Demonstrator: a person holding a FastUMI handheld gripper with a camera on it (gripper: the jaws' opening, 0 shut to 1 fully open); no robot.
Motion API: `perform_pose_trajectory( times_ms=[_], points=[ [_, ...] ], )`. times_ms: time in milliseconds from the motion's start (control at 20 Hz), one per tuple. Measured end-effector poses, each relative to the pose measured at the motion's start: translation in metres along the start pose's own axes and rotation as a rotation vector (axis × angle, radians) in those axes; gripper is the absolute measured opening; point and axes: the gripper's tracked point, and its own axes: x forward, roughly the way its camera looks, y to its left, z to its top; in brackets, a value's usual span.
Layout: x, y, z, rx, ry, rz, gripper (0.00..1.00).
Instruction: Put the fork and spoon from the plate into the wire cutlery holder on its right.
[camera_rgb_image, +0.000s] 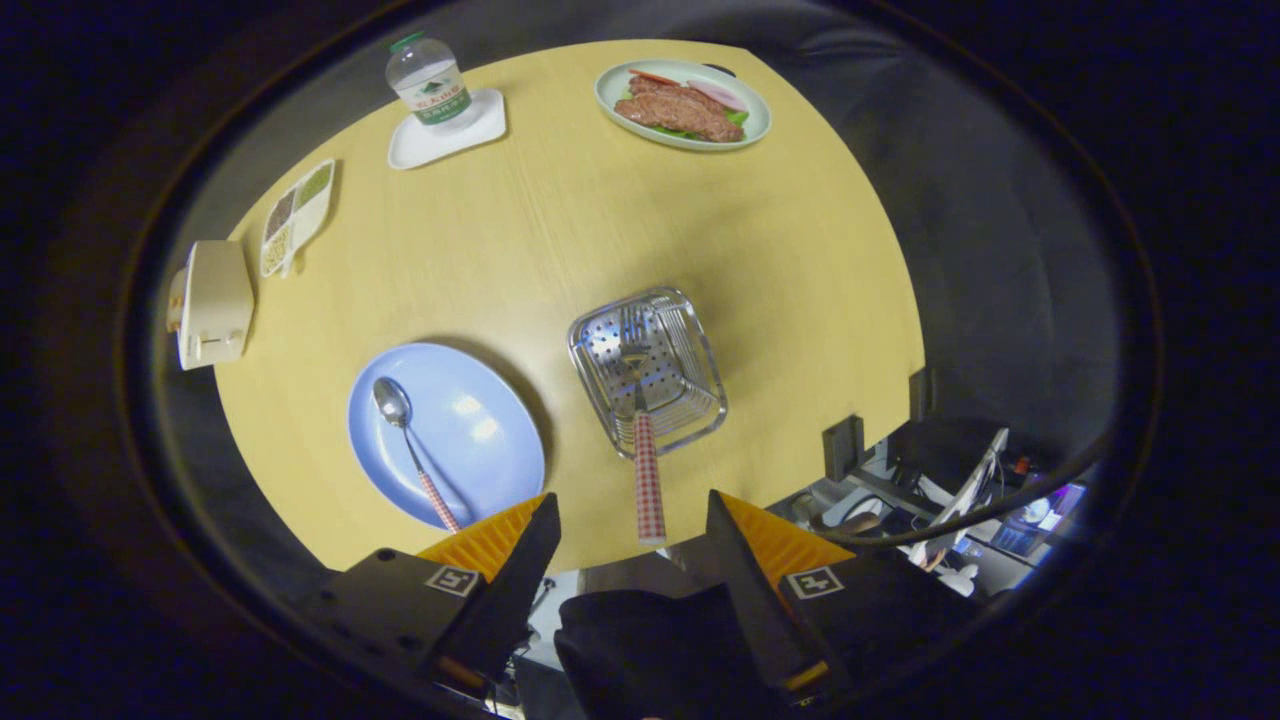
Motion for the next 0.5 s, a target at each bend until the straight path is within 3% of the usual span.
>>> perform_pose_trajectory(
  times_ms=[500],
  points=[
    [-0.039, 0.055, -0.047, -0.084, -0.132, -0.062, 0.94]
  ],
)
